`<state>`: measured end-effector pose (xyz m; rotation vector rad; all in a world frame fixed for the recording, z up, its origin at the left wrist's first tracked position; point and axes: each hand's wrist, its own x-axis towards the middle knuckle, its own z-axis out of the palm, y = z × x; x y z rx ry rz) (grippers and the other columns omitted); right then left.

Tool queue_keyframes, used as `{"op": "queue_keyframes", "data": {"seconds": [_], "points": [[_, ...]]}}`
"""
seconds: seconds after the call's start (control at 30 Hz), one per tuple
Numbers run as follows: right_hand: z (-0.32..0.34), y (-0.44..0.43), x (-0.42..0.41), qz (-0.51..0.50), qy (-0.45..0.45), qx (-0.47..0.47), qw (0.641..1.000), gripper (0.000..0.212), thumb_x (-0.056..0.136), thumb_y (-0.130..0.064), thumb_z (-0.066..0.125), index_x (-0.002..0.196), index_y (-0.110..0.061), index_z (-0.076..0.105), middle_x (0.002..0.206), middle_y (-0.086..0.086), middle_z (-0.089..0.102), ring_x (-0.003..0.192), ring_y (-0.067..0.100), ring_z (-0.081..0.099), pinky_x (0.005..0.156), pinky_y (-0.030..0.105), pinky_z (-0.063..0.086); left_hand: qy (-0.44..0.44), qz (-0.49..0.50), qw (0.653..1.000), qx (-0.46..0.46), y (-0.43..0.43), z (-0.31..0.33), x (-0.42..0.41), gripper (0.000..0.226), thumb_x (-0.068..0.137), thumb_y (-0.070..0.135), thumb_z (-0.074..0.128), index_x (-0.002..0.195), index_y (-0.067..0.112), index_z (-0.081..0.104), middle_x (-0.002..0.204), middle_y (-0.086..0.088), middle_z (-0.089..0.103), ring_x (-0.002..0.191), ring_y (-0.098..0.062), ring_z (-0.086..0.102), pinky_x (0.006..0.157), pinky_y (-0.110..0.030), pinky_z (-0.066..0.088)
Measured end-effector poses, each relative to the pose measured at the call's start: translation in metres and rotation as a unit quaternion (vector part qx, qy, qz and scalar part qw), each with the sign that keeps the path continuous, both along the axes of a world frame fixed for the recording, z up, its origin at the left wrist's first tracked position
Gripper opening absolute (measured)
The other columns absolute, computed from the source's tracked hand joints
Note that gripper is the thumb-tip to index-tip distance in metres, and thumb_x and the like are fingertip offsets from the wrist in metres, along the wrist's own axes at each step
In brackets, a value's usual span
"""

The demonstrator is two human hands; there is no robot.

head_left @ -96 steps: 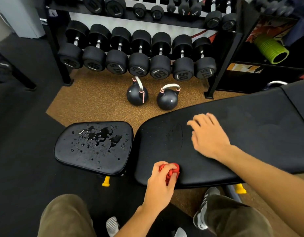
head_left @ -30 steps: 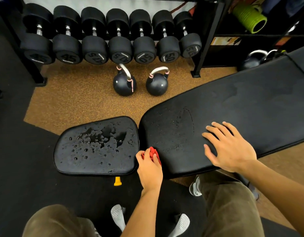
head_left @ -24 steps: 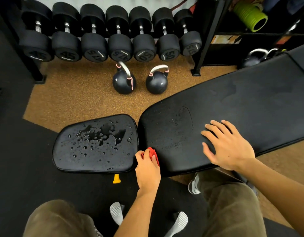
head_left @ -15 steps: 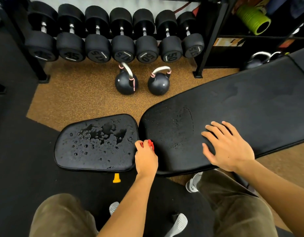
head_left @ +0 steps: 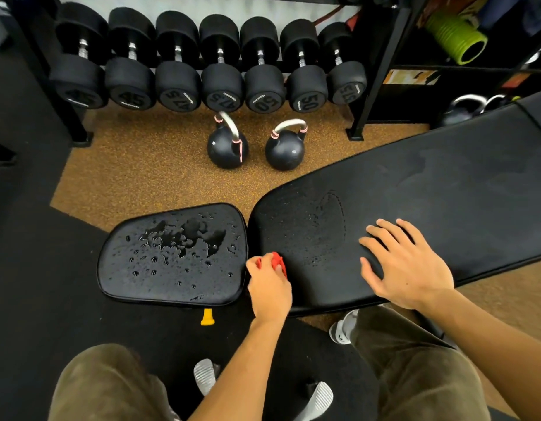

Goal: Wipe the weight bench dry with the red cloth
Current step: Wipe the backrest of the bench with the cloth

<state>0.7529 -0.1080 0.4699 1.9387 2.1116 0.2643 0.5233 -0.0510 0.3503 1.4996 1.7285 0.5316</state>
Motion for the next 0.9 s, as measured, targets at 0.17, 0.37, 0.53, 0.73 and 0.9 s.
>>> {"op": "queue_keyframes", "data": {"seconds": [0.17,0.37,0.53,0.73,0.9], "points": [[0.0,-0.001,-0.002,0.0,0.001,0.0,1.0,0.052,0.097,-0.048,0.047,0.131,-0.015,0.068,0.142,0.009,0.063,0.141,0.03,0.049,0.121,0.052,0.031,-0.029,-0.065,0.996,0.045,-0.03,-0.003,-0.011,0.03,0.103,0.021,0.058,0.133,0.022,0.061,0.139,0.003,0.042,0.105,-0.018,0.064,0.088,-0.02,0.047],[0.0,-0.001,-0.001,0.001,0.002,0.011,1.0,0.049,0.096,-0.046,0.051,0.129,-0.015,0.068,0.14,0.009,0.063,0.14,0.03,0.049,0.121,0.052,0.03,-0.023,-0.005,0.999,0.025,0.01,-0.007,-0.002,0.023,0.102,0.017,0.057,0.123,0.022,0.064,0.132,0.001,0.045,0.097,-0.029,0.066,0.087,-0.038,0.052],[-0.001,0.0,-0.001,0.002,0.005,0.012,1.0,0.049,0.097,-0.047,0.05,0.129,-0.015,0.069,0.139,0.009,0.064,0.139,0.03,0.05,0.121,0.053,0.032,-0.047,-0.078,0.991,0.096,-0.006,-0.004,-0.003,0.026,0.099,0.014,0.063,0.124,0.021,0.067,0.135,0.007,0.046,0.099,-0.007,0.057,0.088,-0.019,0.045],[0.0,0.0,-0.001,0.002,0.006,0.007,1.0,0.05,0.097,-0.048,0.048,0.129,-0.016,0.069,0.14,0.008,0.064,0.14,0.03,0.05,0.121,0.053,0.031,-0.024,-0.039,0.998,0.052,0.008,-0.017,-0.014,0.022,0.1,0.015,0.06,0.121,0.021,0.066,0.135,0.004,0.047,0.105,-0.021,0.064,0.086,-0.025,0.044],[-0.001,0.0,-0.001,0.0,0.005,0.007,1.0,0.051,0.097,-0.049,0.047,0.13,-0.016,0.069,0.141,0.008,0.063,0.14,0.03,0.05,0.121,0.053,0.032,-0.055,-0.041,0.995,0.071,0.017,0.003,0.014,0.021,0.1,0.015,0.061,0.119,0.02,0.068,0.133,0.004,0.048,0.102,-0.017,0.062,0.086,-0.025,0.045]]}}
